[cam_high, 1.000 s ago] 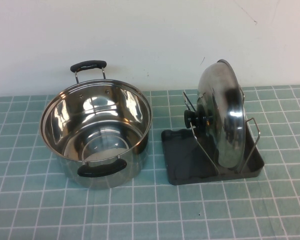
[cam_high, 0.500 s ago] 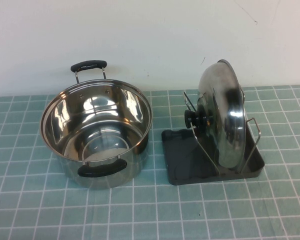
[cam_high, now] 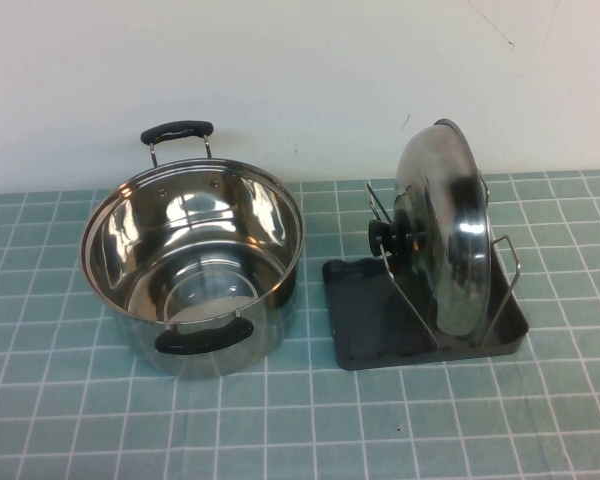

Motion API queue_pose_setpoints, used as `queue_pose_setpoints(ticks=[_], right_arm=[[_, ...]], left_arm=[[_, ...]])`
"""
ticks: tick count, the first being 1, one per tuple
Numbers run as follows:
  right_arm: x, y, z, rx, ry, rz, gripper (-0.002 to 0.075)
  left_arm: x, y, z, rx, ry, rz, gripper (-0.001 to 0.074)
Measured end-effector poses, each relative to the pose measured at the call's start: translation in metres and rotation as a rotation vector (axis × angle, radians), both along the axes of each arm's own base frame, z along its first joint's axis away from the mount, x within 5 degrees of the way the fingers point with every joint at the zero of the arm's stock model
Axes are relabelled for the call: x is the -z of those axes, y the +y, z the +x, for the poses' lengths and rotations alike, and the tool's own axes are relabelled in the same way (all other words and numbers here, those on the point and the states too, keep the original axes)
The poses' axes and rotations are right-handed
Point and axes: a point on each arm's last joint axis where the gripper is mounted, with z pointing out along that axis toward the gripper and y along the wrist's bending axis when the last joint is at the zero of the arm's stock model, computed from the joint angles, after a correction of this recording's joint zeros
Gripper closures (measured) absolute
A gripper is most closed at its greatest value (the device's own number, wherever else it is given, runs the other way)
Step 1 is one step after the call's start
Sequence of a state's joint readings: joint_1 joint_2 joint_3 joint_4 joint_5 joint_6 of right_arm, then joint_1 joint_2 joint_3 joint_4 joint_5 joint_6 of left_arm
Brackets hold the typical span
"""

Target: Put pot lid on rack

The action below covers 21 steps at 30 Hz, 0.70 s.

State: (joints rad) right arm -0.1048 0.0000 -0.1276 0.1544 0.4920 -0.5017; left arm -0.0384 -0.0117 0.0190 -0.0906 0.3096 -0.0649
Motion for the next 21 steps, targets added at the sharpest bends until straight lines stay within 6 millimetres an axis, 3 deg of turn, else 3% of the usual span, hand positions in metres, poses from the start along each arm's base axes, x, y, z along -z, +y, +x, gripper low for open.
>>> queue_pose_setpoints(ticks=[8, 21], right_arm=[[0.037, -0.007, 0.007, 0.066, -0.002, -0.025, 0.0726], [0.037, -0.007, 0.007, 0.111, -0.007, 0.093, 0.0726]], left_arm=[[0.000, 0.000, 0.000, 0.001, -0.001, 0.000, 0.0737], [0.000, 0.000, 0.000, 0.001, -0.002, 0.000, 0.0737]])
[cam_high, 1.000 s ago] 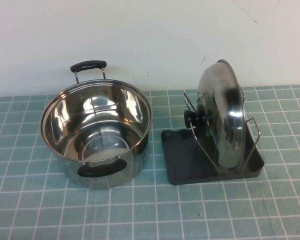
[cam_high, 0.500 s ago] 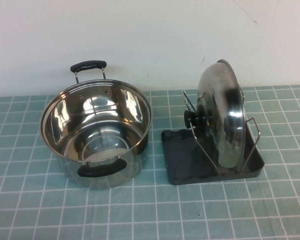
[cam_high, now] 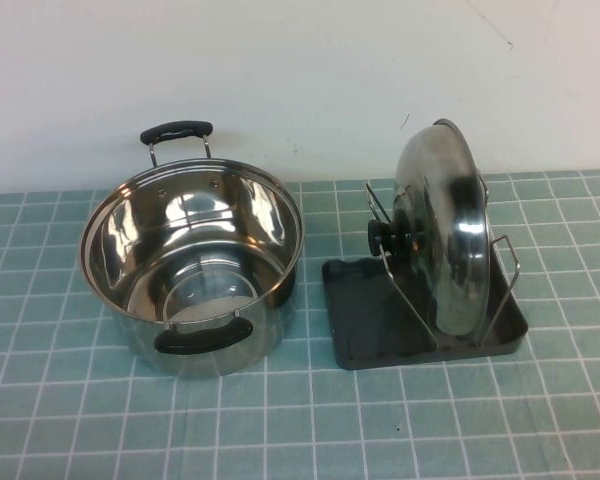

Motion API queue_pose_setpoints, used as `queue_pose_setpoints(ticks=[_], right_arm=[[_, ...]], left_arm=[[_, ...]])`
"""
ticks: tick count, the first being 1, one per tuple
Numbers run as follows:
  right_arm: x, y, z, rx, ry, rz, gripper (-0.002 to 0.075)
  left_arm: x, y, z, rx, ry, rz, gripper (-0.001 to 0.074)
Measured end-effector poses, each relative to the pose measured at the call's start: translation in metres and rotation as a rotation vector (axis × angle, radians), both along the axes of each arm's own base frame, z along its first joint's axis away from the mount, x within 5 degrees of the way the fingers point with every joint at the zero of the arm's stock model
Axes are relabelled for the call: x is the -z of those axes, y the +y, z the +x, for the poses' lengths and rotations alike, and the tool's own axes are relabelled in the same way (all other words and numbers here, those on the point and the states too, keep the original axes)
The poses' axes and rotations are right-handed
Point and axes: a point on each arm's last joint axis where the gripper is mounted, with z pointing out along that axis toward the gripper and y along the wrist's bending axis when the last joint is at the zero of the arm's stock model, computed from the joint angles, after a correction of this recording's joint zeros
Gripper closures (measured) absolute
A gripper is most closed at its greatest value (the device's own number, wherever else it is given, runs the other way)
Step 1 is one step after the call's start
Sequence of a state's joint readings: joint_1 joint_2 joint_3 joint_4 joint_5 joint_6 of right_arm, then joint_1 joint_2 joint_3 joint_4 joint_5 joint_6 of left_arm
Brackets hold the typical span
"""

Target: Put pot lid on rack

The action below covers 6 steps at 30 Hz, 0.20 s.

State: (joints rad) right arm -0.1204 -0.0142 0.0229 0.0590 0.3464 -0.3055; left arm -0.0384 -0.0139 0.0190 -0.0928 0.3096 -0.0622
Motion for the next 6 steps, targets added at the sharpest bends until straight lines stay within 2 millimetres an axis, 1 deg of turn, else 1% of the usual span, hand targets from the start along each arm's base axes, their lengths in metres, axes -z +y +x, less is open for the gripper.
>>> queue_pose_setpoints(ticks=[6], right_arm=[[0.0003, -0.0001, -0.0001, -0.008, 0.005, -0.028, 0.0726]], left_arm=[[0.0000, 0.0000, 0.0000, 0.000, 0.000, 0.000, 0.0737]])
